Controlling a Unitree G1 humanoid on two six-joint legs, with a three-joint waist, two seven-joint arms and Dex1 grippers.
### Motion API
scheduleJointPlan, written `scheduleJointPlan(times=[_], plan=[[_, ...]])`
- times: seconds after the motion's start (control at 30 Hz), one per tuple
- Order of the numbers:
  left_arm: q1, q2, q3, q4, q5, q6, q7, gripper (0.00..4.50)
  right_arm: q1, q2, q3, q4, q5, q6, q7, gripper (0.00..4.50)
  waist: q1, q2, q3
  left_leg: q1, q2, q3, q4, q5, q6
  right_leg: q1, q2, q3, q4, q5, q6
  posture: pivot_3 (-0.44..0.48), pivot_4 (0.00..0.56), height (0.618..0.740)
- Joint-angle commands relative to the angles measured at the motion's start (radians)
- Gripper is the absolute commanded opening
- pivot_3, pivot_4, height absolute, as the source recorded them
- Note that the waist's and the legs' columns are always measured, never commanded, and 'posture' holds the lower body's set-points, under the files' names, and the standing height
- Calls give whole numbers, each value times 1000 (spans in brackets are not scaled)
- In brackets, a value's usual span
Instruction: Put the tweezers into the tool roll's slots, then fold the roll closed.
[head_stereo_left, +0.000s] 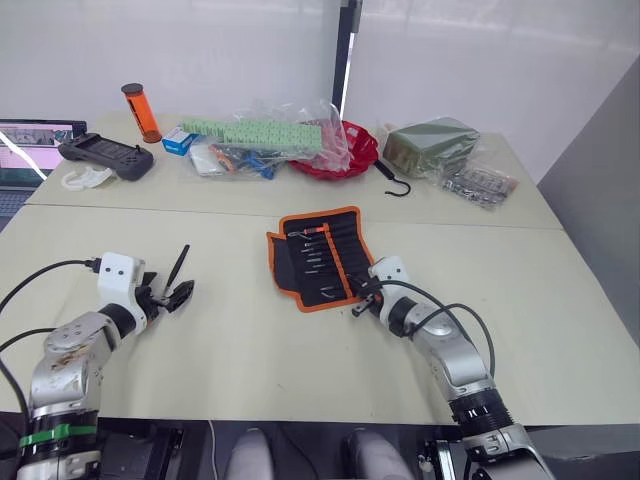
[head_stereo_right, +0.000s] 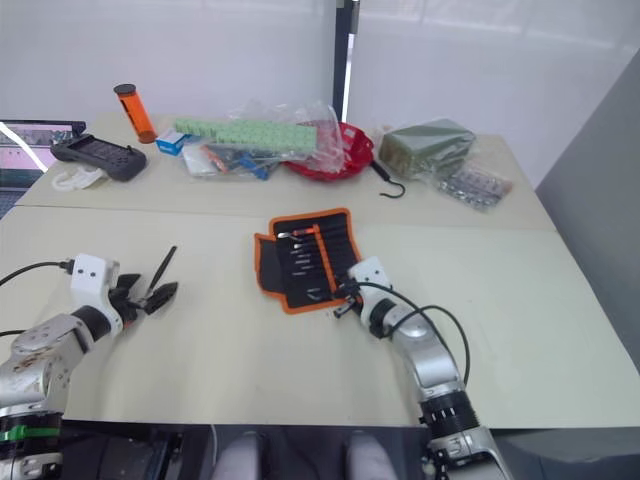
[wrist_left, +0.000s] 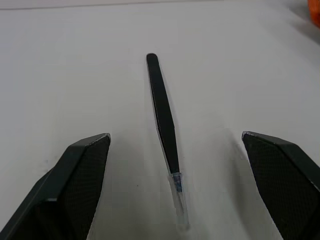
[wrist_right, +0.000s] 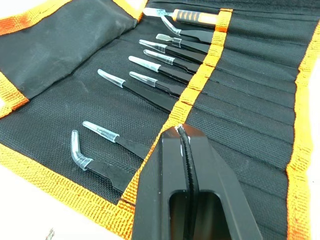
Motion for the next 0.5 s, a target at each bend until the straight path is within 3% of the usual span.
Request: scheduleJointPlan(times=[0.03,0.33,0.37,0.5], plan=[[-29,10,-37,44,35,-50,0,3330,43,-15,-5,32,-20,61,-16,0,2,0,0,0,0,0,0,0,0,0,0,0,0,0,0,0,150,737],[-42,13,-33,116,63,-108,24,255,69,-21,-15,-5,-19,80,-27,0,18,2,-2,0,0,1,0,0,0,0,0,0,0,0,0,0,150,737],[-47,12,-27,119,59,-115,28,36,70,-21,-16,-7,-19,81,-27,0,18,2,-2,1,0,1,0,0,0,0,0,0,0,0,0,0,150,737],[-61,25,-7,91,27,-143,2,36,76,-21,-18,-15,-20,87,-30,0,18,3,-2,1,0,1,0,0,0,0,0,0,0,0,0,0,150,737]])
